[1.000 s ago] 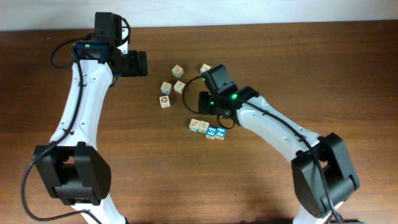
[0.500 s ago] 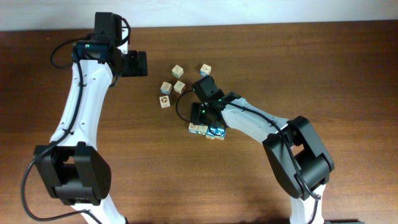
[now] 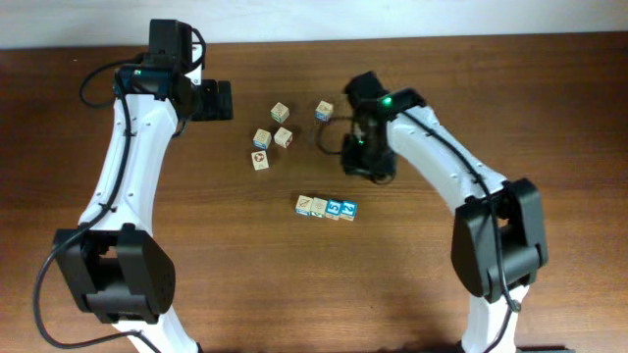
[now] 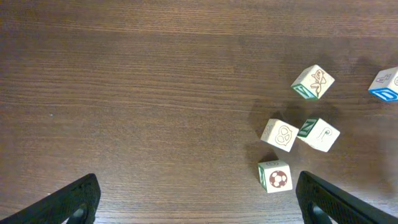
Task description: Rotate 4 blocks
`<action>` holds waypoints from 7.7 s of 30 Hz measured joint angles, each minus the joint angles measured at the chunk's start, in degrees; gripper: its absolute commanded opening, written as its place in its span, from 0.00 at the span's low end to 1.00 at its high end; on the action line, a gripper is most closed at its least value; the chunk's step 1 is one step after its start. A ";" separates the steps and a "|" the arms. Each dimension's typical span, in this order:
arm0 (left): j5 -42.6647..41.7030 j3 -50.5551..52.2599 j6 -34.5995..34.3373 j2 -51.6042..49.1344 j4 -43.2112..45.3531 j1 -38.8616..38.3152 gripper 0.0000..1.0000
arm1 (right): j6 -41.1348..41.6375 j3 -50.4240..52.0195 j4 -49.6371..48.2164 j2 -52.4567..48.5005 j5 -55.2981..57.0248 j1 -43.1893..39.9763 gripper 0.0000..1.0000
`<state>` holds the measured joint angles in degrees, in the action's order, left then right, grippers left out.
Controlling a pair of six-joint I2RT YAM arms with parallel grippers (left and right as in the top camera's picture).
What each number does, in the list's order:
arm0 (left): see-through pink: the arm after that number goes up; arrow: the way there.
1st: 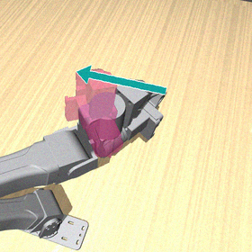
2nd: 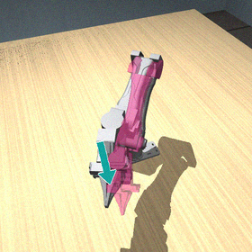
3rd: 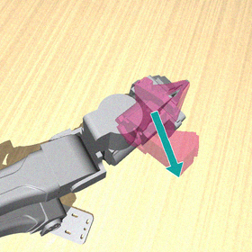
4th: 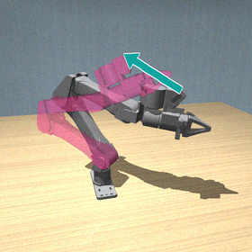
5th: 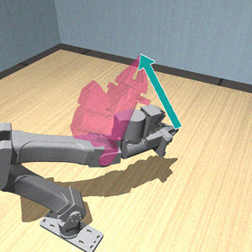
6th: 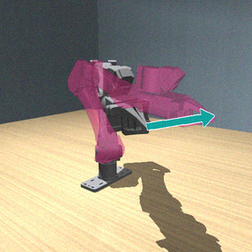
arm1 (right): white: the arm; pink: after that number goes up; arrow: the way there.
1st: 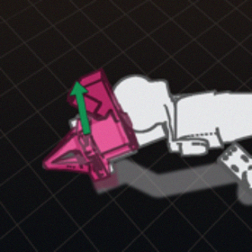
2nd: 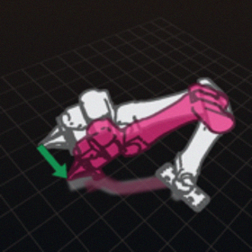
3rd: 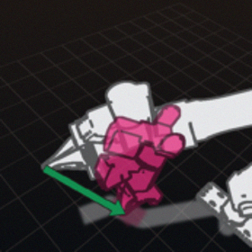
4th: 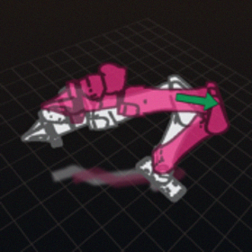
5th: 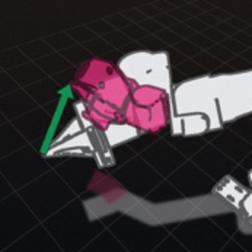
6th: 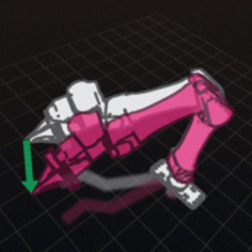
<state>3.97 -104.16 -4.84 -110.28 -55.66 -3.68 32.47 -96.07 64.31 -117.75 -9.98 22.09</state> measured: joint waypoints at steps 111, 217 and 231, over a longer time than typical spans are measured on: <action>-6.62 2.38 -6.78 -2.34 -17.18 5.07 0.00 | -13.88 11.04 -9.22 10.93 -7.39 0.20 0.04; -27.85 34.97 -6.78 -2.80 12.00 -6.12 0.00 | -10.14 26.62 -34.58 13.38 -12.52 6.91 0.04; -33.22 35.10 -6.75 -3.02 12.61 -8.13 0.00 | -9.70 22.95 -38.25 15.32 -17.09 17.22 0.04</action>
<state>-29.26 -69.06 -11.60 -113.30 -43.05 -11.81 22.76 -73.12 26.06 -102.43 -27.07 39.31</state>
